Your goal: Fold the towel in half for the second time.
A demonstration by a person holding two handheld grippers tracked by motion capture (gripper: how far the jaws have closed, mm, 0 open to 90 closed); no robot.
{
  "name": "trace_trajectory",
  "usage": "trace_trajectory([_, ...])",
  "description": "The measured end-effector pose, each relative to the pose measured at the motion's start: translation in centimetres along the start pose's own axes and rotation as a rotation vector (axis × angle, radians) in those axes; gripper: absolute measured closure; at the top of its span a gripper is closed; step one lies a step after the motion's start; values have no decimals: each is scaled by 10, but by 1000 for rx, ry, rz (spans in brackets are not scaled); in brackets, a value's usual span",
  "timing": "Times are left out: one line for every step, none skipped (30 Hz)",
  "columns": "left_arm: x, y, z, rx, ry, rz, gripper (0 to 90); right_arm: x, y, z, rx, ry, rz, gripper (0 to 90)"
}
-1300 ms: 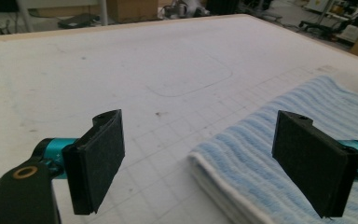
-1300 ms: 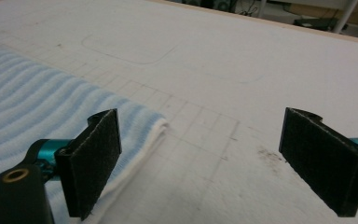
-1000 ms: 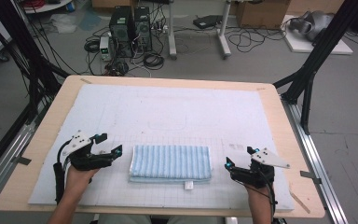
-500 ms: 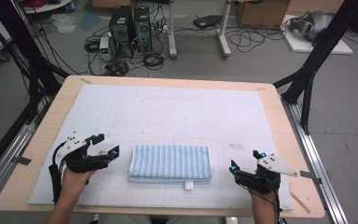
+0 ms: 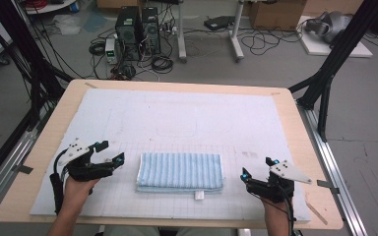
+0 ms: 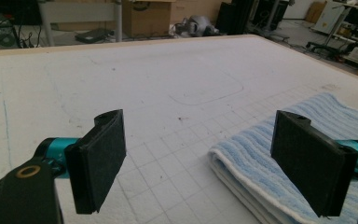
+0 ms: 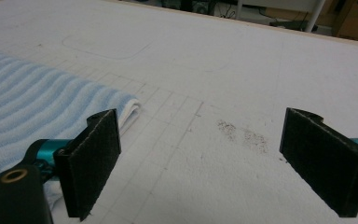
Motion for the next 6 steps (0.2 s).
trace_trajectory([0,0,0,1,0,-2,184,0,0,0,1,4,-4,116])
trace_trajectory([0,0,0,1,0,-2,184,1,0,0,-3,5,-5,116])
trace_trajectory([0,0,0,0,0,1,184,2,0,0,-7,5,-8,116])
trace_trajectory([0,0,-1,-2,1,0,184,1,0,0,-5,6,-11,116])
trace_trajectory([0,0,-1,-3,3,-1,184,2,0,1,-7,6,-8,116])
trace_trajectory([0,0,-1,-2,3,-1,185,2,0,1,-4,5,-7,116])
Point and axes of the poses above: each handheld gripper's, and its own axes: x roughly forward along the jaws, y roughly out of its top, z roughly to its right, the point moved 1 cm from there along x, roughly forward along the jaws, and after that the axes turned 4 degrees about -x, right-handed, at the moved point
